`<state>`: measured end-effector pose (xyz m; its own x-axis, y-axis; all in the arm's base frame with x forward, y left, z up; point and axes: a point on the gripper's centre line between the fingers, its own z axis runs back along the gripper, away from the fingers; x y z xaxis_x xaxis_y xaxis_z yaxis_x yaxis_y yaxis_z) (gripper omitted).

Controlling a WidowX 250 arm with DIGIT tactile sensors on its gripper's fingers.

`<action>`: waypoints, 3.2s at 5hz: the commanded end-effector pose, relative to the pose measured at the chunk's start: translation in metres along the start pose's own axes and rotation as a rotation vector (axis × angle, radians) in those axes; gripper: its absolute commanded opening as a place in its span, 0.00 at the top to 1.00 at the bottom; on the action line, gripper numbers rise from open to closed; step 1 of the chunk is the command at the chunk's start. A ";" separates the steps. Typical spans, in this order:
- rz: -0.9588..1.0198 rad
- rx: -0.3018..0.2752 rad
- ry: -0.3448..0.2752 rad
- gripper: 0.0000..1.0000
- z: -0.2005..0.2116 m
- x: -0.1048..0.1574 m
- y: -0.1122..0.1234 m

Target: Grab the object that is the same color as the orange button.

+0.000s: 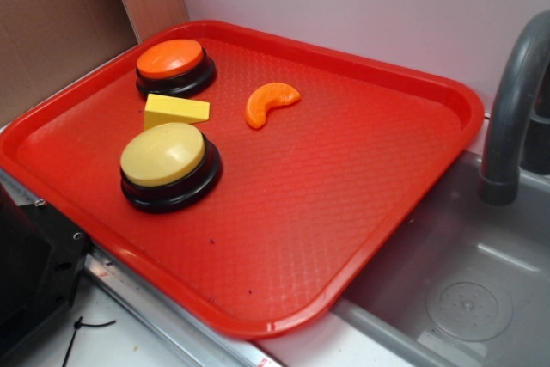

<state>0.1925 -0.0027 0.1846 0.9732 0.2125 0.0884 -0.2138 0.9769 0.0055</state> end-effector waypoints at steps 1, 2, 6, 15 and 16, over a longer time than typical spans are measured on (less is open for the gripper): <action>0.103 0.054 -0.048 0.00 -0.066 0.063 -0.016; 0.085 0.087 -0.055 0.00 -0.096 0.077 -0.028; 0.134 0.110 -0.041 0.00 -0.159 0.084 -0.030; 0.149 0.005 0.004 1.00 -0.160 0.069 -0.013; 0.184 -0.014 -0.015 1.00 -0.128 0.072 -0.008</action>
<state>0.2639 0.0005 0.0460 0.9258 0.3771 0.0263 -0.3773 0.9261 0.0033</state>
